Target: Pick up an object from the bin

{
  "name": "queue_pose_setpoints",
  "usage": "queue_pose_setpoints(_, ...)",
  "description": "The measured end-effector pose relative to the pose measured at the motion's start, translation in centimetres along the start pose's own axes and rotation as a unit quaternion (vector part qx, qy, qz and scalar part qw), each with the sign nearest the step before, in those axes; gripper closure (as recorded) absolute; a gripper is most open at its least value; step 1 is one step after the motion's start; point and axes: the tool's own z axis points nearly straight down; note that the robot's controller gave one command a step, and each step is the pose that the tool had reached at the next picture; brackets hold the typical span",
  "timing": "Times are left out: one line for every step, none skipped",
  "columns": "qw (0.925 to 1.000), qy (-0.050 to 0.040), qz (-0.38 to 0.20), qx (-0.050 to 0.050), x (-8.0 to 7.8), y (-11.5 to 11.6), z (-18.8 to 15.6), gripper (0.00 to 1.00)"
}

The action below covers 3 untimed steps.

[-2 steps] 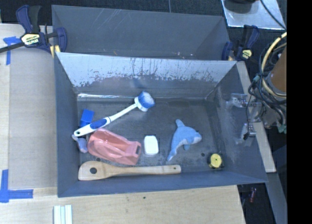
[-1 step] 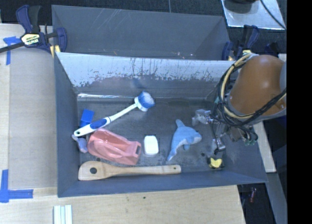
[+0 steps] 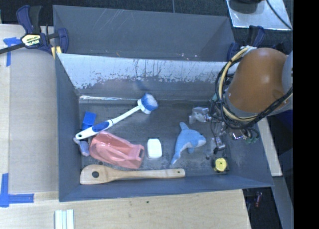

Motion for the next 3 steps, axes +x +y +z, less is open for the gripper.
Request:
queue_pose_setpoints(0.9987, 0.0033, -0.051, -0.003, -2.3, 0.6, 4.0, 0.0)
queue_pose_setpoints(0.9921, -0.0027, -0.126, 0.001, -4.1, -0.1, 8.8, 0.0)
queue_pose_setpoints(0.9922, -0.0014, -0.124, -0.001, -4.6, 1.6, 8.7, 1.0)
